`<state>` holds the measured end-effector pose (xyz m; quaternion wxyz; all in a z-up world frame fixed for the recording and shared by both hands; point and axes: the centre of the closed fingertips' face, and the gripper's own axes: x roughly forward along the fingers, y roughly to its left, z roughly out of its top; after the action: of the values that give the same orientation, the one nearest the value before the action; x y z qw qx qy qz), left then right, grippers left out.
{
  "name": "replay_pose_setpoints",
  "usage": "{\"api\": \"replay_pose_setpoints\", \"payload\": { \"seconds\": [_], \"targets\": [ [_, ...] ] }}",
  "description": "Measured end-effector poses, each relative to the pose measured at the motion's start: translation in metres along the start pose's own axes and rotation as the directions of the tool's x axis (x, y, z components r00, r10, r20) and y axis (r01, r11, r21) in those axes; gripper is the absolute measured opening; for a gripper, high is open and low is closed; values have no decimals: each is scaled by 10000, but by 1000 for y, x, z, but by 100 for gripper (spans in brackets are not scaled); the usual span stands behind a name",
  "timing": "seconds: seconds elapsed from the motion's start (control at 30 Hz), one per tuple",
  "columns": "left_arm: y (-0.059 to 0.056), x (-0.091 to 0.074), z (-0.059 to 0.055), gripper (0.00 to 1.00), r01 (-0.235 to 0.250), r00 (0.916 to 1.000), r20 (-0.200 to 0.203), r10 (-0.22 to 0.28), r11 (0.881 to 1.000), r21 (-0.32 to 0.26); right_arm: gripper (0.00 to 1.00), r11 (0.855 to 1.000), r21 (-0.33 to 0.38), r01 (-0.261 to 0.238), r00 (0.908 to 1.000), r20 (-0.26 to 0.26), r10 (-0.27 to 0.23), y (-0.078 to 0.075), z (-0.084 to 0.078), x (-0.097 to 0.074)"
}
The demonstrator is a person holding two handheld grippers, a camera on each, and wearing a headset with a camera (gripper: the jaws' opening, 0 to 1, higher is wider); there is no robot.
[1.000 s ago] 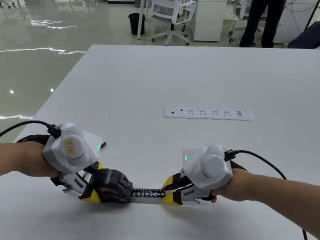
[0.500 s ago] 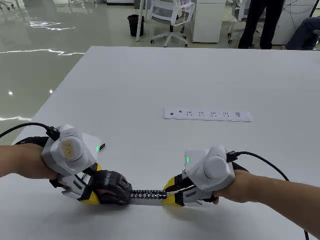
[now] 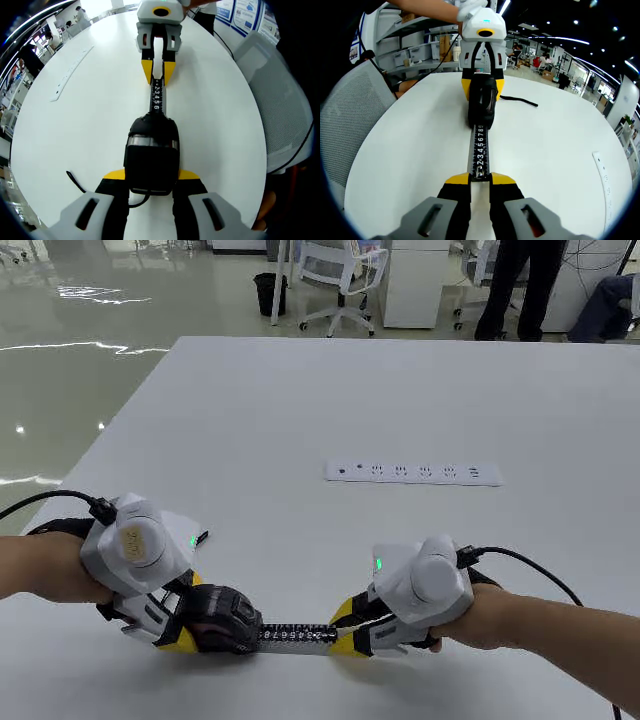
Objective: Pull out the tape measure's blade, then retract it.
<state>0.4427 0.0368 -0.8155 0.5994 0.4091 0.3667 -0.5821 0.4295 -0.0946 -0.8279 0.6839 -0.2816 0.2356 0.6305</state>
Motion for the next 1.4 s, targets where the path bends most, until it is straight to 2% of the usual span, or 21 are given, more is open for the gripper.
{"api": "replay_pose_setpoints", "payload": {
  "seconds": [1.4],
  "targets": [
    [0,-1,2,28,-18,10000,37,17,10000,14,12,9999,-63,80,9999,-89,-80,-1,-12,-11]
  ]
}}
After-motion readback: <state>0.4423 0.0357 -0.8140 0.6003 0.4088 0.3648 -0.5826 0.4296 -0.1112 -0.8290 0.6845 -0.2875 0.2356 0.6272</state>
